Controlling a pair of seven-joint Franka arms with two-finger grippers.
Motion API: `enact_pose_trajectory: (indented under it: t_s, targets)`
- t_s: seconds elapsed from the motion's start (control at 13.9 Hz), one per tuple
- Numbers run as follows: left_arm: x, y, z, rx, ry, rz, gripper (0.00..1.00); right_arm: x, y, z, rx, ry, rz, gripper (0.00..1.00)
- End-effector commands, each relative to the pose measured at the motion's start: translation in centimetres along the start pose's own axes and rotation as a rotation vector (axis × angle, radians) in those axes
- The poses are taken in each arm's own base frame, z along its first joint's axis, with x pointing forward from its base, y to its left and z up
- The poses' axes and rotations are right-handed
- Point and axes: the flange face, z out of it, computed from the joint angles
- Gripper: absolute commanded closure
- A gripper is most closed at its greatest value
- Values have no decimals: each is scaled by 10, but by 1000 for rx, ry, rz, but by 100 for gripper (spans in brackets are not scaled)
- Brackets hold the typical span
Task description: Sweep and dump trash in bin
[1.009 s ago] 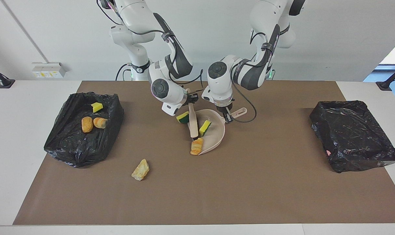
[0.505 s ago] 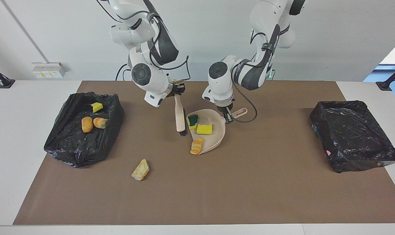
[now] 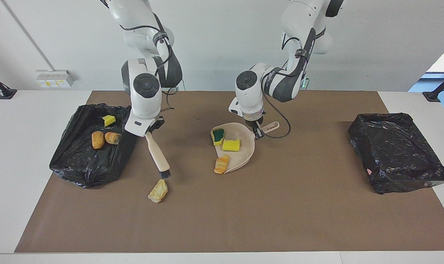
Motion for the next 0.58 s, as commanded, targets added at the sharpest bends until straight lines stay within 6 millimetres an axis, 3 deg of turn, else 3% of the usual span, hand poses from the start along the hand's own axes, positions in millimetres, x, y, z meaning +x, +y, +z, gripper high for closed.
enact_pose_trajectory:
  t_s: [0.0, 0.29, 0.43, 0.5]
  targets:
    - [-13, 4, 3, -8, -22, -59, 100, 35, 42, 21, -38, -6, -36, 100]
    - [-16, 0, 3, -10, -22, -87, 100, 52, 47, 38, -18, 27, -20, 100]
    - [-16, 1, 4, -10, -23, -102, 100, 51, 31, 51, 69, 10, -15, 100]
    - [-16, 1, 4, -10, -23, -103, 100, 52, 12, 58, 155, 0, -9, 100]
